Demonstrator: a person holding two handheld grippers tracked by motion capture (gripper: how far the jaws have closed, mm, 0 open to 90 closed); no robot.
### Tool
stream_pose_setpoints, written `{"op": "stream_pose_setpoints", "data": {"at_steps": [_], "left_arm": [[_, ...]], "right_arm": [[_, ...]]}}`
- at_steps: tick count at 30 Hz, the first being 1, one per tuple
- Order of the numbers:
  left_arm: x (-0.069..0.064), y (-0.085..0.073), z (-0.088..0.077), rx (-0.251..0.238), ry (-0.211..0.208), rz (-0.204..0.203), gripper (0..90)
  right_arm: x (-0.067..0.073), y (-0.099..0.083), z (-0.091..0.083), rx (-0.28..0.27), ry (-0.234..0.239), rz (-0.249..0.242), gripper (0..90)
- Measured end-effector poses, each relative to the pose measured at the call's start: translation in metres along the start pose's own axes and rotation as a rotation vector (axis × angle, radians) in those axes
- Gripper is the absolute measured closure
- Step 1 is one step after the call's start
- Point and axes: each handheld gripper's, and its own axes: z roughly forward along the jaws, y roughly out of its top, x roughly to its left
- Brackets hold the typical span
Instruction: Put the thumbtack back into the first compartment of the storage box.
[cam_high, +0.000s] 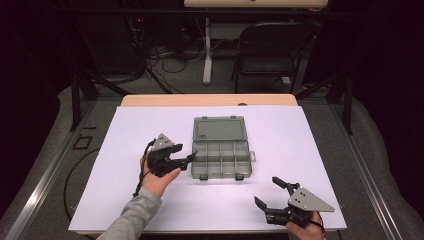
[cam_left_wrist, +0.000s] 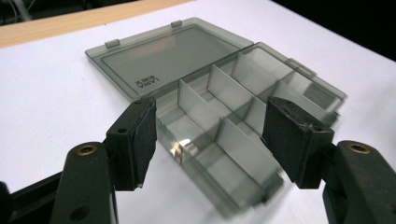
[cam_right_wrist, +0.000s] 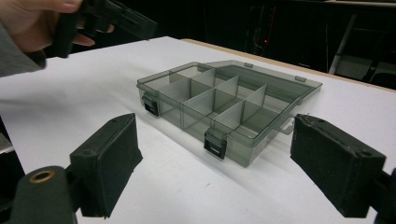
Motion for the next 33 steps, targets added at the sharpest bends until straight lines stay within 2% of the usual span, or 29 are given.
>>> {"op": "stream_pose_setpoints", "data": {"at_steps": [2,6,12,16,19,25,29,33], "left_arm": [[0.002,-0.007,-0.017,-0.023,0.004,-0.001,34.4],[0.006,-0.019,-0.047,-0.075,0.044,-0.014,32.8],[0.012,-0.037,-0.079,-0.119,0.095,-0.046,32.1],[0.013,-0.054,-0.095,-0.150,0.133,-0.079,32.1],[0.012,-0.067,-0.103,-0.168,0.145,-0.093,31.8],[0.012,-0.080,-0.112,-0.199,0.150,-0.083,31.9],[0.011,-0.086,-0.110,-0.188,0.159,-0.059,31.9],[0.012,-0.089,-0.104,-0.165,0.153,-0.055,31.9]], "right_arm": [[0.000,0.000,0.001,-0.001,-0.001,0.000,14.5],[-0.001,0.000,0.001,0.003,-0.001,0.000,14.5],[0.000,0.000,0.002,0.005,-0.003,0.001,14.5],[-0.001,-0.001,0.002,0.005,-0.004,0.005,14.5],[0.000,0.000,0.002,0.002,-0.003,0.003,14.5],[0.000,-0.001,0.003,0.006,-0.001,0.002,14.5],[-0.001,-0.001,0.003,0.010,-0.002,0.002,14.5],[0.000,-0.001,0.002,0.012,0.001,0.003,14.5]]}}
